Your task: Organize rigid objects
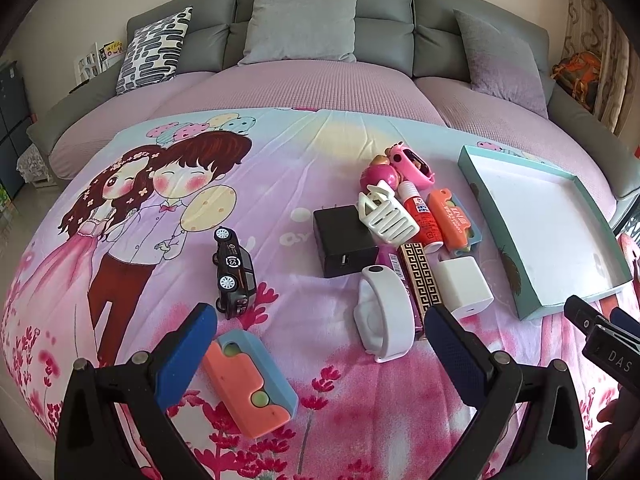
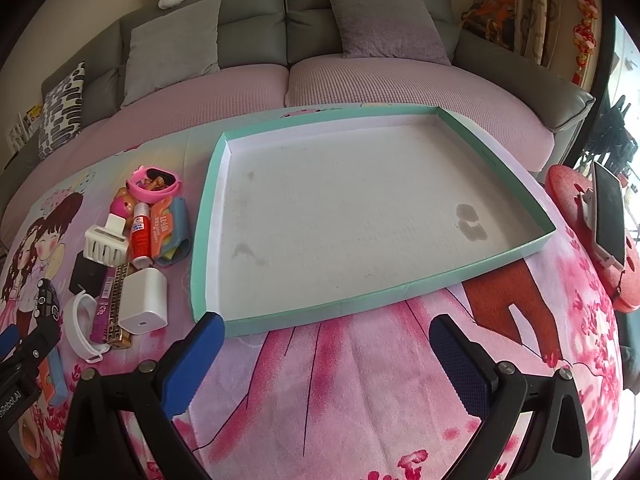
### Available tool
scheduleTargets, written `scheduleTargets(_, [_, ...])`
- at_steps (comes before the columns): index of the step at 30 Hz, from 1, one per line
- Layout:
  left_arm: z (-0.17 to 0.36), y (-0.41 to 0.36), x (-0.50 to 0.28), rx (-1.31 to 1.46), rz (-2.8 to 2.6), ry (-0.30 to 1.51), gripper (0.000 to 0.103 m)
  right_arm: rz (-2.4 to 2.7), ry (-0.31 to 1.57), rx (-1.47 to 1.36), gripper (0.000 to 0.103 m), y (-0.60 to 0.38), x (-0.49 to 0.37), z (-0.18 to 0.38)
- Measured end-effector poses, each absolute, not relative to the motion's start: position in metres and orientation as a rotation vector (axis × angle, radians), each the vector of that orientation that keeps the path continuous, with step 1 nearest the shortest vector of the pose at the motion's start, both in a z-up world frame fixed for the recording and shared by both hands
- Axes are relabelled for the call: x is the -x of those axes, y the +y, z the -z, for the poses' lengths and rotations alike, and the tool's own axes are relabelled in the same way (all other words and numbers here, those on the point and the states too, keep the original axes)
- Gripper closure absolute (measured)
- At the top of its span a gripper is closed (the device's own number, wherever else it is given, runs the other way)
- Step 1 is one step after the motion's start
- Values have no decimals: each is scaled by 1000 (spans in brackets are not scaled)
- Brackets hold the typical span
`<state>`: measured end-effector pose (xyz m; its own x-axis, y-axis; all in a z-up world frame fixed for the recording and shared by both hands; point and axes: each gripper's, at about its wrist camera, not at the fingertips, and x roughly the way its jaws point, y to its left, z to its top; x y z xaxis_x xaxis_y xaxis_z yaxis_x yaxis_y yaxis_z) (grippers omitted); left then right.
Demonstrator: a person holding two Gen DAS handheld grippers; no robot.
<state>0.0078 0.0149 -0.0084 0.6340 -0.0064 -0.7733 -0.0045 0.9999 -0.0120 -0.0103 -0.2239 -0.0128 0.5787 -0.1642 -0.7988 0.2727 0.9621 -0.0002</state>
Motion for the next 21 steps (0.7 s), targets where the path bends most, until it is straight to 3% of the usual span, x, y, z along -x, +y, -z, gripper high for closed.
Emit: scheduleTargets(21, [13, 14, -8, 13, -4, 899, 0, 255, 927, -128, 0, -225, 9, 14])
